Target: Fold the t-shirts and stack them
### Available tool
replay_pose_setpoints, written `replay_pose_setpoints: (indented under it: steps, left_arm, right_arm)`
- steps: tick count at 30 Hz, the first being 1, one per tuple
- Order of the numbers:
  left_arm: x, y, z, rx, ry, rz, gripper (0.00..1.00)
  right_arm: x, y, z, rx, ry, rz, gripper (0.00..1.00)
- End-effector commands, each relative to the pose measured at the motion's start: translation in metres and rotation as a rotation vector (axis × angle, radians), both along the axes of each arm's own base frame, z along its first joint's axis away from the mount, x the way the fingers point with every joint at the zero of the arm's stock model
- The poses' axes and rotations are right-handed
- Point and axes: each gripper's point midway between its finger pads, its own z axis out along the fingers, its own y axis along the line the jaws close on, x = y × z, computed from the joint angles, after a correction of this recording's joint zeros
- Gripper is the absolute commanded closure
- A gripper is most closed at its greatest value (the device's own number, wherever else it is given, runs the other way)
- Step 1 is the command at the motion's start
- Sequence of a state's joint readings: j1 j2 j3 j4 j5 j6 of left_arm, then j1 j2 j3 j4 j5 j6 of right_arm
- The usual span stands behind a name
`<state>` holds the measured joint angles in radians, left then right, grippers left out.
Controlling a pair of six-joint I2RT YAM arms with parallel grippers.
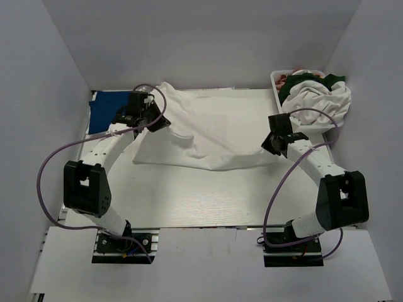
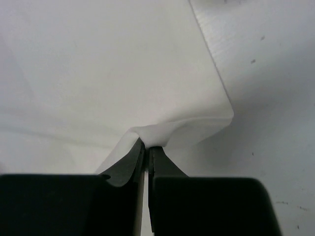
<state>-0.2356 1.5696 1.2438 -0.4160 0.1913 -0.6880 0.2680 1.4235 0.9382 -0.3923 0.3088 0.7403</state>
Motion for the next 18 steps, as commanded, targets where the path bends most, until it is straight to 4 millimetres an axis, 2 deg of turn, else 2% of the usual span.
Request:
replay_pose_setpoints:
  steps: [1,2,3,5,8,9,11,12,14,15,16,18]
  left_arm:
    - [0.039,0.007,0.036,0.042,-0.167,0.000,1.00]
    - [0.047,0.006,0.030,0.056,-0.167,-0.010,1.00]
    - [0.056,0.004,0.039,0.063,-0.206,-0.019,1.00]
    - [0.070,0.009,0.037,0.087,-0.236,-0.014,1.00]
    - [0.084,0.014,0.037,0.108,-0.278,-0.008,1.00]
    - [0.087,0.014,0.036,0.126,-0.294,-0.021,1.00]
    - [0.101,0.020,0.037,0.140,-0.325,-0.007,1.00]
    - [0.105,0.025,0.041,0.151,-0.345,-0.003,1.00]
    - [0.115,0.020,0.046,0.141,-0.397,-0.027,1.00]
    - [0.118,0.025,0.050,0.152,-0.421,-0.024,1.00]
    - [0.122,0.027,0.047,0.160,-0.422,-0.011,1.00]
    - [0.133,0.034,0.040,0.175,-0.411,0.015,1.00]
  right_arm:
    - [0.037,-0.014,0.020,-0.061,-0.091,-0.046,1.00]
    - [0.050,-0.013,0.031,-0.058,-0.112,-0.055,1.00]
    - [0.053,-0.015,0.032,-0.077,-0.115,-0.050,1.00]
    - [0.064,-0.017,0.035,-0.079,-0.141,-0.062,1.00]
    - [0.076,-0.021,0.030,-0.093,-0.146,-0.064,1.00]
    - [0.080,-0.021,0.022,-0.098,-0.122,-0.060,1.00]
    - [0.086,-0.024,0.023,-0.116,-0.113,-0.054,1.00]
    - [0.094,-0.026,0.019,-0.121,-0.102,-0.062,1.00]
    - [0.097,-0.031,0.011,-0.130,-0.080,-0.078,1.00]
    - [0.102,-0.029,0.013,-0.129,-0.089,-0.077,1.00]
    - [0.102,-0.031,0.000,-0.136,-0.056,-0.076,1.00]
    - [0.110,-0.033,-0.001,-0.144,-0.043,-0.085,1.00]
